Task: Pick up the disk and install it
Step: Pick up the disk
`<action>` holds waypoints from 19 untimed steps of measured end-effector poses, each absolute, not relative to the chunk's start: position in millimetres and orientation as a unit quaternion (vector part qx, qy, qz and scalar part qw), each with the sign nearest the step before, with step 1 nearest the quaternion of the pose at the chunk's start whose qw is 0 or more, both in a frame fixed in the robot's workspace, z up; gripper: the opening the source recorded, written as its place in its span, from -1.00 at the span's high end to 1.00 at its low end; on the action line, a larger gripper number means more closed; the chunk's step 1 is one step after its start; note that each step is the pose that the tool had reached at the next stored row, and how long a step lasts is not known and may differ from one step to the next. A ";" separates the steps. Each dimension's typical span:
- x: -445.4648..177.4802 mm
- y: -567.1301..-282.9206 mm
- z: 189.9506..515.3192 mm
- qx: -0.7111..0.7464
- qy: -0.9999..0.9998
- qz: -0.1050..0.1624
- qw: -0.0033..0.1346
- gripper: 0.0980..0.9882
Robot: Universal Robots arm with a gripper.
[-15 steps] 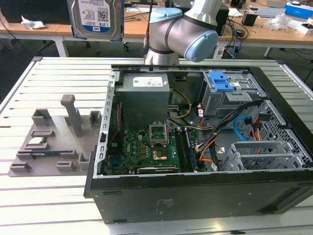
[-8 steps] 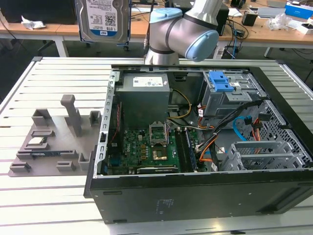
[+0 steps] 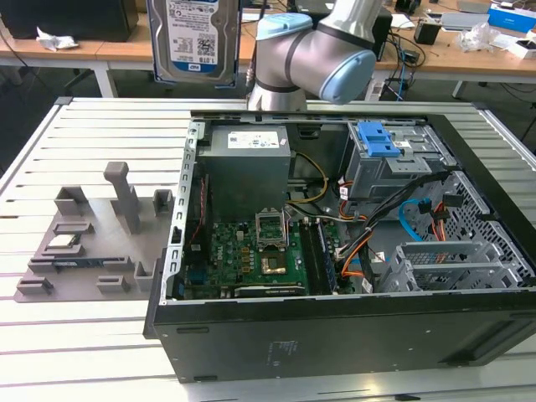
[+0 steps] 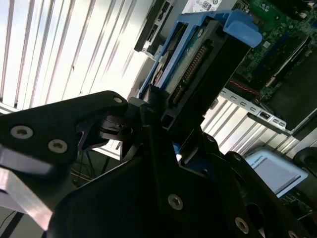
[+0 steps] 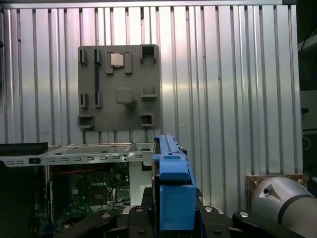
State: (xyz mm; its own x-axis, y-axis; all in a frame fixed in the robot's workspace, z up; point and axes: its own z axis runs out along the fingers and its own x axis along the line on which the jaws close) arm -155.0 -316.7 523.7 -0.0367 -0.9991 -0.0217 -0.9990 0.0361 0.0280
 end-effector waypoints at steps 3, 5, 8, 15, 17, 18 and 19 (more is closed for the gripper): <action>-147.6 -316.7 513.4 0.694 -0.720 -0.017 0.002 0.40; -139.1 -316.7 511.0 0.694 -0.720 -0.017 0.002 0.40; -125.6 -316.7 507.3 0.695 -0.719 -0.016 0.003 0.40; -122.8 -325.2 506.1 0.695 -0.719 -0.016 0.003 0.40; -122.7 -330.4 506.0 0.695 -0.719 -0.016 0.003 0.40; -122.8 -333.2 505.9 0.695 -0.719 -0.016 0.003 0.40; -122.8 -336.8 505.9 0.695 -0.719 -0.016 0.003 0.40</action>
